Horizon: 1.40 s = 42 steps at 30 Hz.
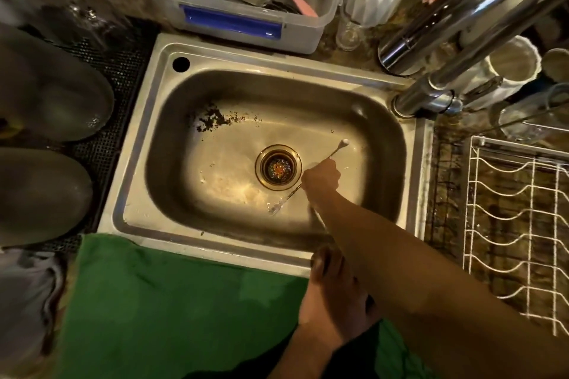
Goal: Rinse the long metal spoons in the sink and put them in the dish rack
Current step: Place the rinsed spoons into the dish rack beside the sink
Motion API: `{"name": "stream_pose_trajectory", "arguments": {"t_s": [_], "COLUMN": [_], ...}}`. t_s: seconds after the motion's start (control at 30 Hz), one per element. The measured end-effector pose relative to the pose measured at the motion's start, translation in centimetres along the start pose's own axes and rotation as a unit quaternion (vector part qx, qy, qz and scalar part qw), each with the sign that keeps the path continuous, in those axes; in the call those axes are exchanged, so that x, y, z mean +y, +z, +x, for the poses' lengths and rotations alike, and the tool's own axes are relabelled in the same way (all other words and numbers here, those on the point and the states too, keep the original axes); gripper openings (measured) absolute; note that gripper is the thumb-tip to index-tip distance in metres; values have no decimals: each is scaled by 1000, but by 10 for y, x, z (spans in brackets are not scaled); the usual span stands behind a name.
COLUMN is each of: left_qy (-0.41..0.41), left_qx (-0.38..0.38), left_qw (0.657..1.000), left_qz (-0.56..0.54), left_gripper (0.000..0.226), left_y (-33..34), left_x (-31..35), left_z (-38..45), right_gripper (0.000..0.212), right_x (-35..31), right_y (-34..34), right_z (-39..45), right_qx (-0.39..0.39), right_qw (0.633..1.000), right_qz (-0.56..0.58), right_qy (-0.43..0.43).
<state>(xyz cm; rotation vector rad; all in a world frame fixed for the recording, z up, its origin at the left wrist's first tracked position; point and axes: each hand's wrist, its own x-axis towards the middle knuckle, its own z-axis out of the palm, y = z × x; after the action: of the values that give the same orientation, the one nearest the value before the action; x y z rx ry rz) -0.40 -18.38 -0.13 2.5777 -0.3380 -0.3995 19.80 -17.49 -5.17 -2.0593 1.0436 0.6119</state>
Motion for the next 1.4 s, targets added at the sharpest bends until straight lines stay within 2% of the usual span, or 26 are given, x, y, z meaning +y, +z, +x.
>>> {"name": "stream_pose_trajectory", "arguments": {"t_s": [0.07,0.17,0.23,0.33,0.4,0.57,0.73,0.8,0.87,0.9,1.0,1.17,1.4], "left_qy": [23,44,35,21,13,0,15,19,62,73,63,40,38], "left_qx": [-32,-60,-51,-67,-82,-71,-90,-52,22,28,-18,-18,-8], "left_qw": [999,997,998,997,995,994,991,996,996,994,988,988,987], "left_qz": [12,19,21,36,46,81,102,68,56,77,137,151,155], "left_gripper": [57,54,49,53,57,65,69,66,64,63,69,69,68], "left_y": [3,-2,-6,-10,-17,-23,-19,-23,-21,-21,-25,-20,-14], "left_x": [0,2,2,5,9,8,7,9,6,4,5,9,7], "left_z": [-2,0,1,0,-1,-3,-4,-6,-9,-10,-8,-6,-3], "right_gripper": [15,22,23,34,28,13,21,15,7,6,3,5,11], "right_x": [-2,-10,-17,-27,-30,-33,-44,-42,-33,-28,-6,37,91], "right_y": [-6,-23,-38,-64,-85,-139,-224,-264,-305,-325,-380,-439,-437], "right_z": [-3,-13,-24,-42,-60,-116,-196,-231,-260,-272,-294,-281,-226], "right_qx": [-4,-7,-9,-17,-28,-50,-72,-68,-67,-66,-23,91,116], "right_qw": [1000,1000,999,997,995,984,965,959,965,968,972,975,960], "right_qz": [16,16,15,4,-6,-58,-169,-176,-122,-87,-59,-86,-206], "right_qy": [-5,-23,-46,-71,-93,-158,-190,-212,-222,-225,-226,-185,-150]}}
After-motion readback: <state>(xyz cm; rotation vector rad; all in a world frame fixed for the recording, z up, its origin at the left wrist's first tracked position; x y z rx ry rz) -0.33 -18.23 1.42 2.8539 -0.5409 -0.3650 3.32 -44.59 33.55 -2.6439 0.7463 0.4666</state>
